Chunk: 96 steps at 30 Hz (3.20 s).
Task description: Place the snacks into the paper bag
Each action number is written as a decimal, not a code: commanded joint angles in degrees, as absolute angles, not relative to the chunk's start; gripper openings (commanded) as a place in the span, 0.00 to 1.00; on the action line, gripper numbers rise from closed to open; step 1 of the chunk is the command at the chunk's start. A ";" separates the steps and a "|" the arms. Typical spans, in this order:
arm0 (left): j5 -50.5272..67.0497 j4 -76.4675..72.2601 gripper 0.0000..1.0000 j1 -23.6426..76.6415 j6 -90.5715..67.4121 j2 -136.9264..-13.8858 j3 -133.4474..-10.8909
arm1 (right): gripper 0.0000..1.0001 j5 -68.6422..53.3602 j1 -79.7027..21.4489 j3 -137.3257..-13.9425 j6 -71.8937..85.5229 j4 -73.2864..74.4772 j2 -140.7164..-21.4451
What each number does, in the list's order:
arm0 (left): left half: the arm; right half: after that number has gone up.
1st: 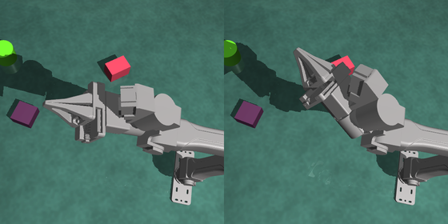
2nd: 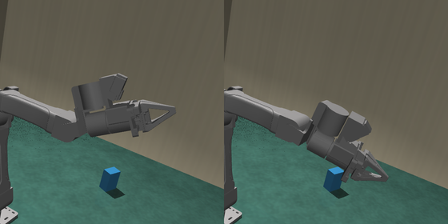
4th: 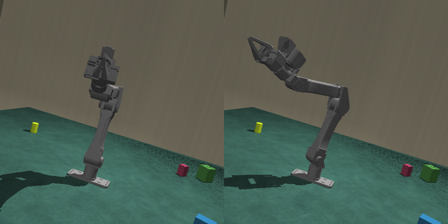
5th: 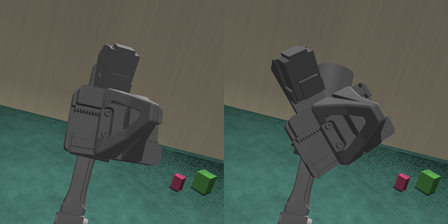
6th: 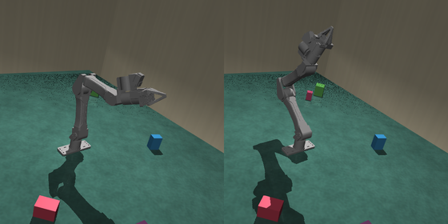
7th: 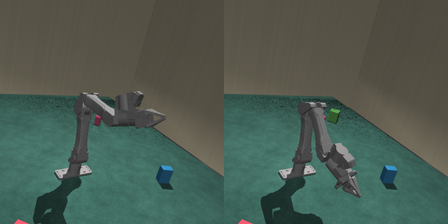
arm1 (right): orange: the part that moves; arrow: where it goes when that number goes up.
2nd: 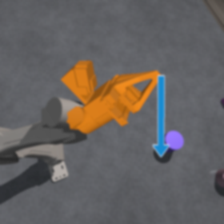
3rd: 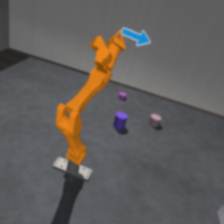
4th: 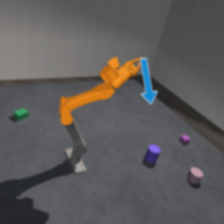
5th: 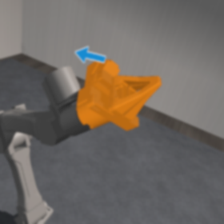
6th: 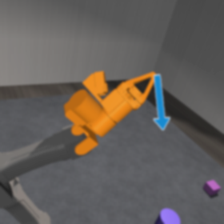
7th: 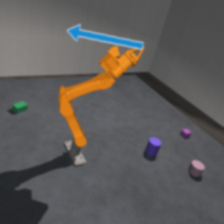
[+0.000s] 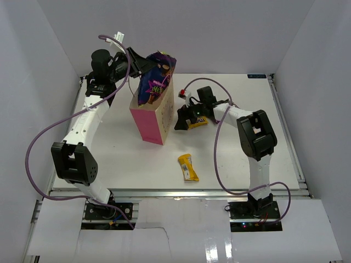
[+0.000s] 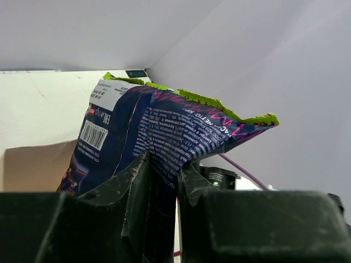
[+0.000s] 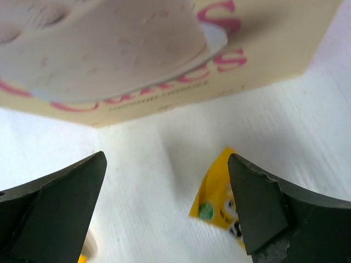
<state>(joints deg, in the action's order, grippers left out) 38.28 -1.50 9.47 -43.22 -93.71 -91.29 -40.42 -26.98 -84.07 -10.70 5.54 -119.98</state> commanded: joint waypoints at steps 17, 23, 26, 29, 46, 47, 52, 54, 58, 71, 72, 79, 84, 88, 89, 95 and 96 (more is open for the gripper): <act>35.60 -7.48 0.70 9.40 -40.08 -92.81 -90.88 | 0.96 -45.00 -23.91 -75.75 -17.31 7.99 -110.29; 36.30 -6.94 0.79 9.58 -39.73 -90.09 -89.47 | 0.97 -44.47 -23.99 -79.36 -15.47 8.26 -114.34; 36.65 -6.68 0.81 9.58 -39.20 -89.47 -89.47 | 0.97 -44.30 -23.91 -80.24 -15.29 8.35 -114.70; 37.00 -5.19 0.80 9.49 -38.32 -89.21 -90.61 | 0.97 -43.86 -23.91 -80.16 -15.99 8.87 -113.74; 4.14 36.64 0.98 9.41 -30.66 -42.58 -64.53 | 0.99 -34.37 -21.53 -95.07 -90.45 49.92 -120.47; 2.13 37.09 0.98 9.40 -32.67 -40.97 -60.68 | 0.98 -34.45 -21.71 -97.01 -89.05 49.75 -121.72; 2.37 41.12 0.98 9.40 -42.18 -38.50 -53.80 | 0.88 -34.72 -21.71 -106.17 -81.57 49.31 -127.79; 4.47 41.13 0.98 9.49 -44.37 -38.41 -51.34 | 0.85 -33.67 -21.97 -104.34 -80.78 48.43 -127.88; 5.71 40.96 0.98 9.40 -47.27 -37.09 -48.17 | 0.68 -32.70 -21.97 -99.51 -79.90 48.25 -127.01; 7.99 37.80 0.53 9.49 -57.04 -34.72 -37.62 | 0.14 -47.45 -22.32 -81.38 -64.71 48.95 -101.79; 8.43 37.01 0.51 9.41 -56.95 -34.80 -37.27 | 0.12 -48.77 -22.85 -82.34 -59.64 48.78 -100.39; 12.83 33.58 0.47 9.49 -55.81 -36.21 -35.77 | 0.08 -48.29 -28.56 -95.18 -17.12 26.42 -95.89; 18.18 29.36 0.67 9.40 -55.81 -34.99 -33.41 | 0.08 -27.11 -33.38 -105.72 8.41 12.32 -100.36; 19.25 29.27 0.70 9.49 -57.56 -33.05 -31.73 | 0.08 -15.75 -36.21 -112.56 17.39 6.42 -104.23; 19.51 29.27 0.70 9.49 -57.74 -32.61 -31.47 | 0.08 -14.60 -36.56 -114.15 18.71 5.46 -105.20; 20.48 29.36 0.80 9.40 -57.40 -30.15 -31.11 | 0.10 -6.86 -38.23 -117.77 19.34 -1.04 -110.38; 20.83 29.27 0.83 9.49 -56.78 -30.06 -31.37 | 0.14 -6.25 -38.32 -117.51 19.07 -1.49 -110.65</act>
<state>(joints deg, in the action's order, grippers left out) 18.87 30.74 9.50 -57.56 -31.00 -31.09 -12.75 -38.28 -115.33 15.79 5.50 -109.73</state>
